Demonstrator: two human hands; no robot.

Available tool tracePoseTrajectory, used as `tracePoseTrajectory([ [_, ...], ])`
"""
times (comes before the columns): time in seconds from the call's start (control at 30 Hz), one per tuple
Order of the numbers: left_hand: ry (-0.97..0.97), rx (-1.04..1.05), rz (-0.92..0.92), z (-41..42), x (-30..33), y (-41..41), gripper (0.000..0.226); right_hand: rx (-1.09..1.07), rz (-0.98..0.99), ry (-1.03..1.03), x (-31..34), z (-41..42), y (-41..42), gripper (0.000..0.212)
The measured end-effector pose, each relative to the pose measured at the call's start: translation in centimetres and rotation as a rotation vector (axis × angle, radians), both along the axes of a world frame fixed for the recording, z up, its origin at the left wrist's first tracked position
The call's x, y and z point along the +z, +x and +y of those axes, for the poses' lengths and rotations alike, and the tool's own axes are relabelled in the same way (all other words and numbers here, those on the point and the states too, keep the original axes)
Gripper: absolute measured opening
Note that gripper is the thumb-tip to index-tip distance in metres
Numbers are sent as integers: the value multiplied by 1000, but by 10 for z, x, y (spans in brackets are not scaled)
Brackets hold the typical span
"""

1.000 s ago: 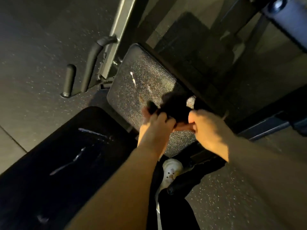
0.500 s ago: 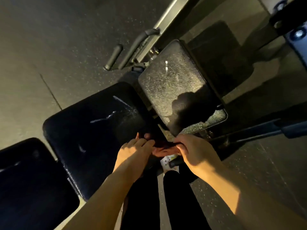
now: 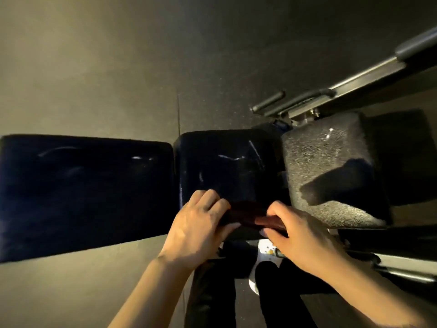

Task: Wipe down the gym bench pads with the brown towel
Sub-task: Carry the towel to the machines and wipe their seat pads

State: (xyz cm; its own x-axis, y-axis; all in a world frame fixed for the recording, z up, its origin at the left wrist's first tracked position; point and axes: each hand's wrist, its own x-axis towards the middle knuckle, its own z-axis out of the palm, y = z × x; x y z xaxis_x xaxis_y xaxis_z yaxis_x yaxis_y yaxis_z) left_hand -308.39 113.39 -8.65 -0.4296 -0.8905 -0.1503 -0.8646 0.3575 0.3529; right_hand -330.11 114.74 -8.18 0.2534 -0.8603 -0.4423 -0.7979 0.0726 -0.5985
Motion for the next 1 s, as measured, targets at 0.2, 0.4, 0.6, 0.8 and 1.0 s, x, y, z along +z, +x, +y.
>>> tracePoseTrajectory([
  [0.2, -56, 296, -30, 29, 11, 85, 20, 129, 69, -37, 4, -21, 86, 13],
  [0.4, -176, 448, -9, 49, 35, 175, 20, 124, -42, -135, 43, -45, 180, 20],
  [0.6, -332, 404, 47, 17, 92, 289, 31, 3, -140, -241, 105, -54, 290, 22],
  [0.8, -376, 362, 56, 16, 108, 388, 32, -44, -256, -241, 121, -36, 374, 7],
  [1.0, -99, 565, -99, 92, 16, 452, 40, 188, -210, 290, 57, -4, 441, 35],
])
